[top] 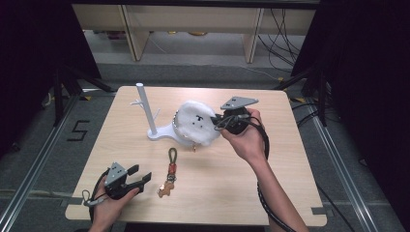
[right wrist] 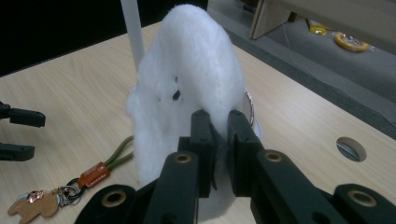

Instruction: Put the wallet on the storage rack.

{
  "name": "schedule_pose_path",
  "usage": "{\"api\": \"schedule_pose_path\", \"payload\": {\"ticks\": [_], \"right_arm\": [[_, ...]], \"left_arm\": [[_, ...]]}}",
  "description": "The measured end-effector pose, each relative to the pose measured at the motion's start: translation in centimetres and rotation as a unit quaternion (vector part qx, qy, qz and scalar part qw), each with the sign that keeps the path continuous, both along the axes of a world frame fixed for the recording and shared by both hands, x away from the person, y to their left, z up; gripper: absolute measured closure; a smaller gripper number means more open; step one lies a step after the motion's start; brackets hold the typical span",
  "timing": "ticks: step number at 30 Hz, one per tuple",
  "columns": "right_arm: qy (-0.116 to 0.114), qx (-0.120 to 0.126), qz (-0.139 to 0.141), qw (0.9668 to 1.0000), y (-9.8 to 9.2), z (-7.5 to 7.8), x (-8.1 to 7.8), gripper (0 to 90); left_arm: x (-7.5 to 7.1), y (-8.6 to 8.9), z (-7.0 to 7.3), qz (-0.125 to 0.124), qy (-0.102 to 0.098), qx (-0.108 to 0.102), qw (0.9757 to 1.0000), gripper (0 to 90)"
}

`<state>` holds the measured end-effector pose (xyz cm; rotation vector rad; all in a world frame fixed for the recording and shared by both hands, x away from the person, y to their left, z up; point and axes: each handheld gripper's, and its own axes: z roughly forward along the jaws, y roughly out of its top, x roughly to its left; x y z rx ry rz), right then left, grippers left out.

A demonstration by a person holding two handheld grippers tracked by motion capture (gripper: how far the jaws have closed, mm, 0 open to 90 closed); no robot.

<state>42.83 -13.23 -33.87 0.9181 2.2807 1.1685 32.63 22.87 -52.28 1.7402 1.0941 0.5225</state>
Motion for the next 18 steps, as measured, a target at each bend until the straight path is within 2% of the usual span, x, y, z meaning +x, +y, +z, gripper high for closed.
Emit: {"api": "schedule_pose_path", "payload": {"ticks": [1, 2, 5, 9, 10, 11, 13, 14, 17, 18], "right_arm": [[-0.005, -0.003, 0.004, 1.0, -0.01, 0.05, 0.12, 83.5], [-0.003, 0.004, 0.002, 1.0, 0.09, 0.04, 0.17, 83.5], [-0.001, 0.005, -0.002, 1.0, 0.2, 0.18, 0.25, 83.5], [-0.016, 0.004, 0.0, 0.9999, 0.3, 0.18, 0.54, 83.5], [-0.01, 0.001, 0.005, 0.9999, 0.27, 0.28, 0.59, 83.5], [-0.006, 0.003, -0.004, 1.0, 0.31, 0.34, 0.49, 83.5], [-0.006, 0.003, -0.004, 1.0, 0.38, 0.38, 0.54, 83.5], [-0.016, 0.002, 0.002, 0.9999, 0.4, 0.37, 0.8, 83.5], [-0.006, 0.008, 0.001, 1.0, 0.52, 0.39, 0.82, 83.5], [-0.015, 0.0, 0.001, 0.9999, 0.46, 0.44, 1.0, 83.5]], "left_arm": [[-0.01, 0.01, 0.0, 0.001, 0.001, 0.0, 1.0, 36.5], [-0.02, -0.01, 0.0, 0.001, 0.0, -0.002, 1.0, 36.4], [-0.02, -0.01, 0.0, 0.001, 0.0, -0.002, 1.0, 36.5], [-0.02, -0.01, 0.0, 0.001, 0.0, -0.001, 1.0, 36.5], [-0.02, -0.01, 0.0, 0.001, 0.0, -0.002, 1.0, 36.5], [-0.03, 0.0, 0.0, 0.001, 0.0, -0.001, 1.0, 36.5], [-0.03, 0.0, 0.0, 0.001, 0.0, -0.002, 1.0, 36.5], [-0.02, -0.01, 0.0, 0.001, 0.0, -0.002, 1.0, 36.4], [-0.01, 0.01, 0.0, 0.001, 0.001, -0.001, 1.0, 36.4], [0.01, 0.03, 0.0, 0.001, 0.001, 0.0, 1.0, 36.4]]}}
